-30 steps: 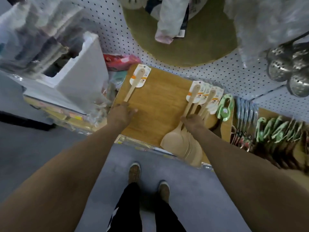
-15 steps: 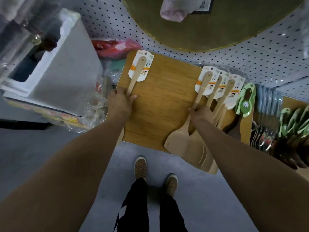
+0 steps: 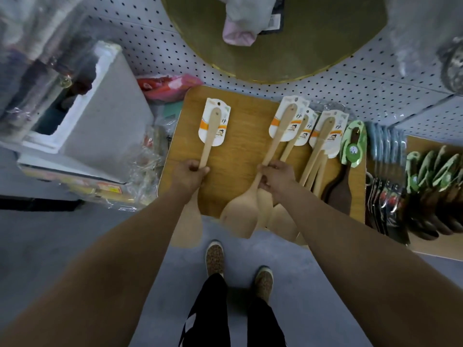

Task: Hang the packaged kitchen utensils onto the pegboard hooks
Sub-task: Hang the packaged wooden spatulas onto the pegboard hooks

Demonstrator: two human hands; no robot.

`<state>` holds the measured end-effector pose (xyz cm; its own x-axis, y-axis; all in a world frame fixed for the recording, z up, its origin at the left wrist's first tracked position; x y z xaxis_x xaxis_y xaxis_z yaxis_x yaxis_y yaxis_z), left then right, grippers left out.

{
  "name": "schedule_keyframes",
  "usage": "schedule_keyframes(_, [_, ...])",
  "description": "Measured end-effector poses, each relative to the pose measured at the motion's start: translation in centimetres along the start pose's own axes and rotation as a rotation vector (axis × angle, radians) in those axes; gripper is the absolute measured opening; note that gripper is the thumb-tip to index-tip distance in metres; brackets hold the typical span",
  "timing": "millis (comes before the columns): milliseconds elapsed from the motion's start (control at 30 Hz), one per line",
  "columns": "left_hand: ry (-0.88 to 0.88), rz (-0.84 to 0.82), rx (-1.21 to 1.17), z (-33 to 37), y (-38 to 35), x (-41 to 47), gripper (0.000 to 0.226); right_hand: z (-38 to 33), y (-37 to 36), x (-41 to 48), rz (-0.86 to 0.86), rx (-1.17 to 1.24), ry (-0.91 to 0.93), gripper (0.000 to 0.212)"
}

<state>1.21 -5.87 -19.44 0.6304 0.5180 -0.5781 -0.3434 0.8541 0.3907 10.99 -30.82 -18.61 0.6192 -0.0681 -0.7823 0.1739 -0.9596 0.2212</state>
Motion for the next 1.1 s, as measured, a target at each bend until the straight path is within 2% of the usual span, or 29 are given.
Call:
schedule_keyframes(133, [0.021, -0.089, -0.287, 0.8, -2.1, -4.3, 0.009, 0.2, 2.2, -3.0, -0.063, 0.122, 0.011, 0.025])
schedule_keyframes(233, [-0.015, -0.113, -0.311, 2.2, -4.0, -8.3, 0.021, 0.4, 5.6, -5.3, -0.076, 0.163, 0.024, 0.028])
schedule_keyframes(433, [-0.038, -0.146, -0.409, 5.0, -10.7, -16.6, 0.013, 1.6, 16.2, -9.7, -0.076, 0.227, 0.124, 0.03])
schedule_keyframes(567, [-0.133, -0.224, -0.398, 8.4, -18.3, -24.4, 0.012, 3.3, 26.5, -13.0, -0.031, 0.234, 0.208, 0.026])
schedule_keyframes(800, [-0.332, -0.356, -0.324, 15.2, -35.1, -38.8, 0.006, 8.5, 49.4, -19.8, 0.136, 0.356, 0.323, 0.009])
schedule_keyframes(1100, [-0.491, -0.494, -0.322, 24.5, -54.5, -54.8, 0.017, 12.5, 74.4, -25.5, 0.368, 0.624, 0.489, 0.019])
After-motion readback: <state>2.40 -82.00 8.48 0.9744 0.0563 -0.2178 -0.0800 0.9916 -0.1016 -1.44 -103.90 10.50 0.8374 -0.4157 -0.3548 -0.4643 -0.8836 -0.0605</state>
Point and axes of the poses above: each hand's wrist, its own x-axis towards the middle knuckle, its own y-axis out of the back of the hand, z = x × y, the point moved 8 cm from there along x, towards the middle knuckle, and after that the axes turned 2 degrees about -y, right-handed, at the moved point
